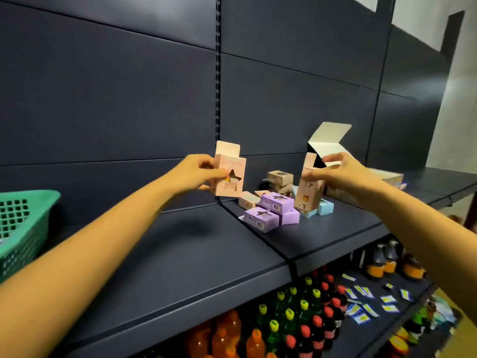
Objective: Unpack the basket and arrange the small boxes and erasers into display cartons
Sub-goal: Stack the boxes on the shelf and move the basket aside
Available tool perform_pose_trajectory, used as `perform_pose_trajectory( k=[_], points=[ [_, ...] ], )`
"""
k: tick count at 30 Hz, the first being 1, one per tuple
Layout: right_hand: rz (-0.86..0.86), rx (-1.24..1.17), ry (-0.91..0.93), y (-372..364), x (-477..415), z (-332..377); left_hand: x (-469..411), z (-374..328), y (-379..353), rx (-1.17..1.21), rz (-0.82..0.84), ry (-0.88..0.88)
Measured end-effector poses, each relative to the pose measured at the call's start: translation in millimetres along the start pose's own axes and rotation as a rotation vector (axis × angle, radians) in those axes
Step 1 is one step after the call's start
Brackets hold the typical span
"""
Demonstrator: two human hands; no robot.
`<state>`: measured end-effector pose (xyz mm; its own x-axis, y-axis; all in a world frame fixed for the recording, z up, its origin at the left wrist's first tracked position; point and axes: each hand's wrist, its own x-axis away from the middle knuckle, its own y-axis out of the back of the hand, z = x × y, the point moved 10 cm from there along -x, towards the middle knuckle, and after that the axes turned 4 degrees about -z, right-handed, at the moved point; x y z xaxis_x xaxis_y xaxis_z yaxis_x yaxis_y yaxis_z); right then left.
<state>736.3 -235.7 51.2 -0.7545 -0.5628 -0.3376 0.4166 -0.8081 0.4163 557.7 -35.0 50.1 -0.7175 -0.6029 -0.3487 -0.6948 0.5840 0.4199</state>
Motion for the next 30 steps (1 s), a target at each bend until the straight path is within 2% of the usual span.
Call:
perform_pose_trajectory(
  k=[3, 13, 17, 20, 25, 30],
  points=[
    [-0.038, 0.003, 0.049, 7.2, -13.8, -5.7, -17.2, 10.4, -17.3, 0.058, -0.085, 0.061],
    [0.007, 0.131, 0.274, -23.6, -94.4, -0.2, -94.8, 74.2, -53.6, 0.157, -0.257, 0.247],
    [0.010, 0.178, 0.327, -42.6, -139.2, 3.1, -128.2, 103.6, -68.2, 0.193, -0.255, 0.350],
    [0.028, 0.309, 0.357, -62.1, -169.9, 0.4, -146.3, 121.2, -81.9, 0.191, -0.226, 0.422],
    [0.113, 0.577, 0.368, -106.4, -202.8, -12.0, -163.8, 149.4, -96.6, 0.085, -0.174, 0.540],
    [0.198, 0.760, 0.383, -139.9, -221.1, -24.3, -168.2, 160.1, -102.2, -0.032, -0.160, 0.564]
  ],
)
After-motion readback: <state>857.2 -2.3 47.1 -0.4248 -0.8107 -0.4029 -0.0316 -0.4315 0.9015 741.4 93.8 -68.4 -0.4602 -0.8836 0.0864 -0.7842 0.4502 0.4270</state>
